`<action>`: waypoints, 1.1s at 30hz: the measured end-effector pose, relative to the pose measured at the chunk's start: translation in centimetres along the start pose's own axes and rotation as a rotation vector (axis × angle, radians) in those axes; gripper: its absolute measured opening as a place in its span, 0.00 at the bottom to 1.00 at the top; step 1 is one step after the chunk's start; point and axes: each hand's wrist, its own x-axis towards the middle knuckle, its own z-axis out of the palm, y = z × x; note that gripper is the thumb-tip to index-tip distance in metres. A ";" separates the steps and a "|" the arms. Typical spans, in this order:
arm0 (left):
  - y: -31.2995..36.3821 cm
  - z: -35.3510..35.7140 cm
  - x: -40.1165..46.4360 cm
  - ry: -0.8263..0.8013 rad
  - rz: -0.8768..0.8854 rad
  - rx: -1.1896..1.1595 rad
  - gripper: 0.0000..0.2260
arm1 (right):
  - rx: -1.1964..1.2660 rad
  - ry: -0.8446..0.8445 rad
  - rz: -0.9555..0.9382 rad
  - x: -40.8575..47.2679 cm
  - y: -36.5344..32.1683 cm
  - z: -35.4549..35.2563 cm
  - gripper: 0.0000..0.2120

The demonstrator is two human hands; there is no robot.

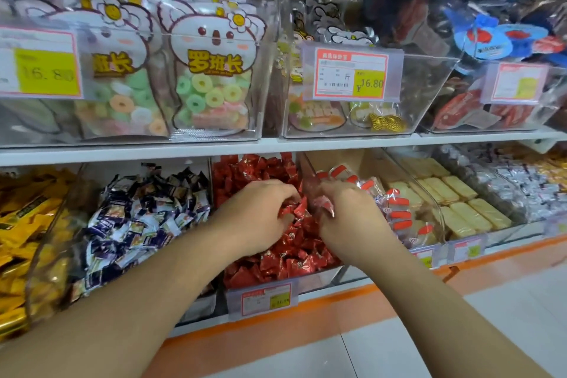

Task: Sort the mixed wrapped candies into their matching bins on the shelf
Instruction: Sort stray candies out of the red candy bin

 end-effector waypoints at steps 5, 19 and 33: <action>-1.6 1.9 2.4 -0.177 -0.106 0.175 0.23 | 0.006 -0.013 0.003 0.3 0.7 -0.1 0.14; -1.1 -2.3 -0.2 -0.153 -0.131 0.220 0.03 | 0.055 -0.043 0.014 0.0 1.4 -0.3 0.16; -3.2 2.3 5.8 -0.073 -0.240 0.220 0.10 | 0.054 -0.026 0.007 0.7 1.6 0.4 0.17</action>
